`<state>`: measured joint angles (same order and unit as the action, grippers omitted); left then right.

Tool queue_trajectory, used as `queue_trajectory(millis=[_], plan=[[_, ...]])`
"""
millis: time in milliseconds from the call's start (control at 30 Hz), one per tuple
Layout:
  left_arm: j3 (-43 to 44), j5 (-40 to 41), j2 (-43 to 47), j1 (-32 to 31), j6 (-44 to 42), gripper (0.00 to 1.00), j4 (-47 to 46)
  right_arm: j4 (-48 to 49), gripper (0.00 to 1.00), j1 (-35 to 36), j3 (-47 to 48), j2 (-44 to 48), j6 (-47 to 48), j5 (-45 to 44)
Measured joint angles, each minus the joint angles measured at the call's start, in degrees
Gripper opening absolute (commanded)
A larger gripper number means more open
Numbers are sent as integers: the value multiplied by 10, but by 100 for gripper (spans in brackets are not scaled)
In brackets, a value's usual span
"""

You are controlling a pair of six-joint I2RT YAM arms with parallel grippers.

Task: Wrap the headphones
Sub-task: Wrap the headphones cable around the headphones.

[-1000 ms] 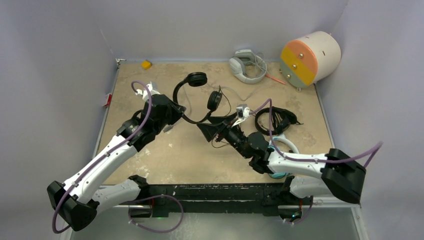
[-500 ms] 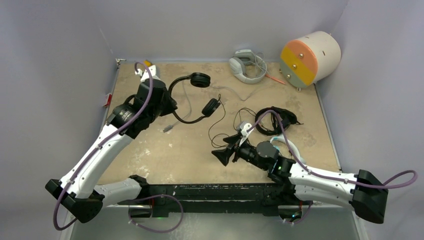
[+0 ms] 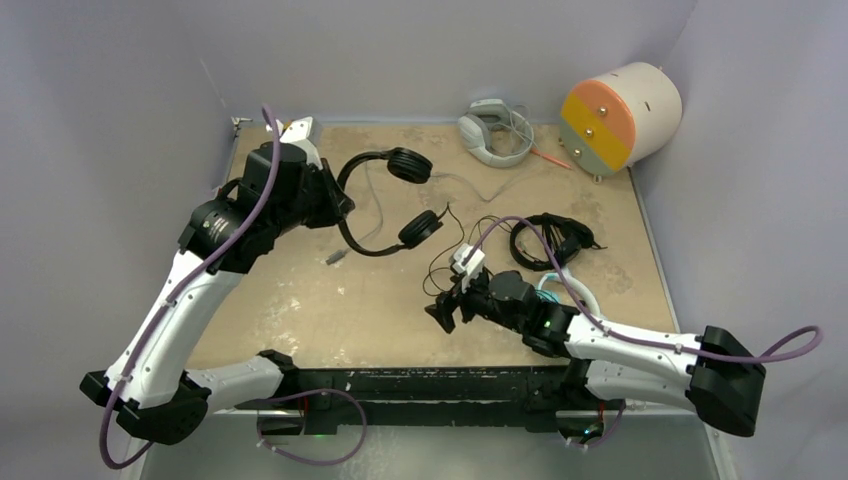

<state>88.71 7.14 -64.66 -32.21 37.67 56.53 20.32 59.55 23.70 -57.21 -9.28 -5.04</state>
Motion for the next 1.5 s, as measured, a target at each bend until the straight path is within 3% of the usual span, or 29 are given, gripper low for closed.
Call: queue_trajectory(millis=[100, 333, 600, 1033, 1233, 1500], plan=[[15, -24, 0, 1, -10, 0, 17, -2, 88, -17, 27, -17, 12, 4], [33, -82, 2, 2, -24, 0, 41, 37, 66, -99, 30, -58, -23, 64], [49, -109, 25, 2, -31, 0, 57, 93, 0, -123, 11, -67, -69, 104], [-93, -174, 72, 3, -83, 0, 25, 43, 0, -151, 7, 88, -76, 101], [-169, -182, 81, 3, -120, 0, -9, -56, 0, -151, 101, 95, -19, 108], [-243, -86, 63, -7, -150, 0, -52, -174, 0, -151, 290, 42, 49, 90]])
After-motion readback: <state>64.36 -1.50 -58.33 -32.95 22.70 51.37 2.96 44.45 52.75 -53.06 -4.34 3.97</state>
